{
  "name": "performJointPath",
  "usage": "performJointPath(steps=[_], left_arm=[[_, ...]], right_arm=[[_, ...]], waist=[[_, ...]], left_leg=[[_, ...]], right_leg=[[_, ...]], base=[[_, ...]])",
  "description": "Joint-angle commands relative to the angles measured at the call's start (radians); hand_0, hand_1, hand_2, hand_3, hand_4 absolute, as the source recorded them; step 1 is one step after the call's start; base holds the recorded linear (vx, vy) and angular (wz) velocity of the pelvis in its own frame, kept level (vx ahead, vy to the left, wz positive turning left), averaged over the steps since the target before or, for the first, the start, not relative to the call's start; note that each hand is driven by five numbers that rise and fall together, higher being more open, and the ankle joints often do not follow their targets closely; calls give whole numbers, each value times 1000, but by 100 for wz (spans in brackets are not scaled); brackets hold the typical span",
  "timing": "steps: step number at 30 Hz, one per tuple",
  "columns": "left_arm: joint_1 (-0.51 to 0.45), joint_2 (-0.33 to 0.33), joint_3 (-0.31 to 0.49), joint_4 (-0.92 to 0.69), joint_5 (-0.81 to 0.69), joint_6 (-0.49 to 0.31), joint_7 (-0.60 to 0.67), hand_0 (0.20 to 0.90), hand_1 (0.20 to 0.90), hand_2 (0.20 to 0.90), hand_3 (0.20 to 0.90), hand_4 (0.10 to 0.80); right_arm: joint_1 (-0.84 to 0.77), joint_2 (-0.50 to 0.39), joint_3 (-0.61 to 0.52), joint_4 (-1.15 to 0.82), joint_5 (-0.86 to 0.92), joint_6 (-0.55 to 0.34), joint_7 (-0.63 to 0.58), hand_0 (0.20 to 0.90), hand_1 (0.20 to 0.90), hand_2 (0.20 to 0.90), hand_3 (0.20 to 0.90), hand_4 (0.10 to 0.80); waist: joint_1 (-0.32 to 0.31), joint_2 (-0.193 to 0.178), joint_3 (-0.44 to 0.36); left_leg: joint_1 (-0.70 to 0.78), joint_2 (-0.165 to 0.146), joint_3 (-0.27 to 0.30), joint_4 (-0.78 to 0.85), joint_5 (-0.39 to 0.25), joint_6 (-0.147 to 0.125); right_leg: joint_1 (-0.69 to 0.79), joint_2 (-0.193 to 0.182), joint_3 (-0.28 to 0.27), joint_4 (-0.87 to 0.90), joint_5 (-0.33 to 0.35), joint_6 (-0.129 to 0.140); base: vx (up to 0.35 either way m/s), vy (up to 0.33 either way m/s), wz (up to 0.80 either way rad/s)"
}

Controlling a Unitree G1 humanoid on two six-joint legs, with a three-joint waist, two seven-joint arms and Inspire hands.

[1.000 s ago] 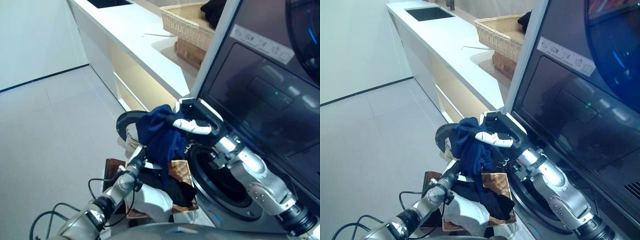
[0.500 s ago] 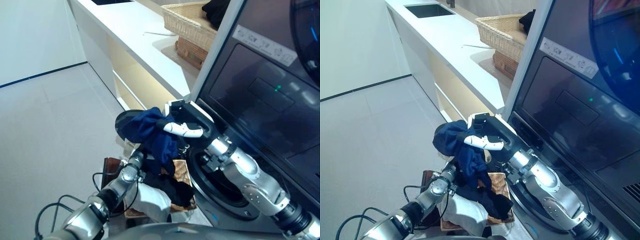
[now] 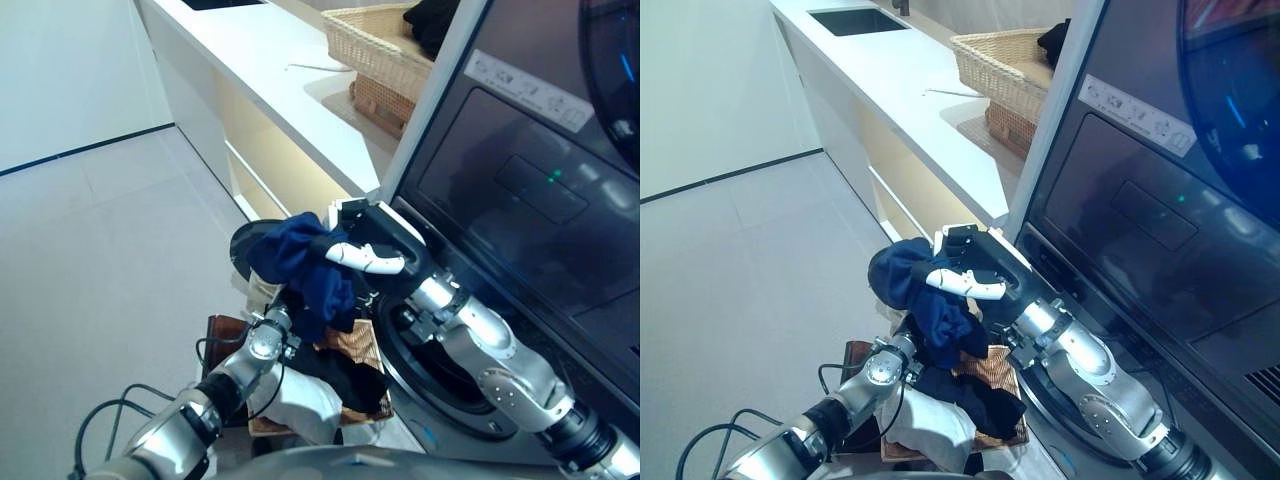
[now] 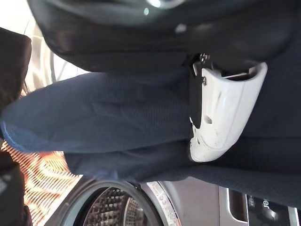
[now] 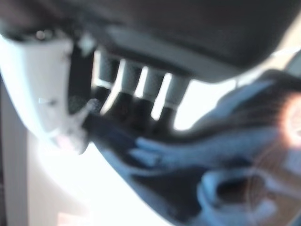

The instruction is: Pick up the clothes and place them into the washing machine

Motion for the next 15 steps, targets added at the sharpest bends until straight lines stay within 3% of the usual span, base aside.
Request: performJointPath(steps=[1,6,7,8,9,10,11,15], left_arm=[[-143,-71,2,-10,-17,-87,-2,200,200,200,200,300],[-129,-53,12,-28,-17,-89,-8,200,200,200,200,300],[-124,-46,18,-33,-15,-88,-9,200,200,200,200,300],[-121,-41,24,-33,-13,-86,-9,200,200,200,200,300],[-117,-35,30,-36,-12,-87,-8,200,200,200,200,300],[-117,-35,30,-36,-12,-87,-8,200,200,200,200,300],[-104,-21,46,-44,-11,-89,-8,200,200,200,200,300],[-68,11,82,-86,-5,-94,-10,200,200,200,200,300]], right_arm=[[-14,47,-62,-71,6,-82,-5,200,200,200,200,300],[12,55,-85,-63,-11,-83,-12,200,200,200,200,300],[21,60,-94,-58,-15,-84,-16,230,230,230,230,322],[29,64,-103,-55,-20,-87,-19,439,439,439,439,471],[41,65,-114,-53,-23,-87,-22,771,771,771,771,708],[41,65,-114,-53,-23,-87,-22,771,771,771,771,708],[63,73,-140,-58,-29,-94,-26,900,900,900,900,800],[117,111,-196,-39,-40,-108,-45,900,900,900,900,800]], waist=[[29,-27,-79],[30,-25,-78],[30,-25,-78],[30,-24,-77],[30,-24,-77],[30,-24,-77],[29,-22,-77],[29,-18,-76]], left_leg=[[9,-20,3,-5,-48,-64],[10,-20,2,-4,-49,-62],[10,-20,2,-4,-49,-62],[11,-20,3,-4,-49,-62],[11,-20,3,-5,-50,-62],[11,-20,3,-5,-50,-62],[11,-21,2,-4,-51,-61],[10,-23,1,-5,-51,-59]], right_leg=[[4,-1,-36,23,31,1],[4,0,-34,24,31,1],[4,0,-33,24,31,1],[5,-1,-33,24,31,1],[5,-1,-33,23,31,2],[5,-1,-33,23,31,2],[4,-1,-32,24,31,1],[2,-3,-31,23,32,2]], base=[[0,0,0],[0,0,0],[0,0,0],[0,0,0],[0,0,0],[0,0,0],[0,0,0],[0,0,0]])
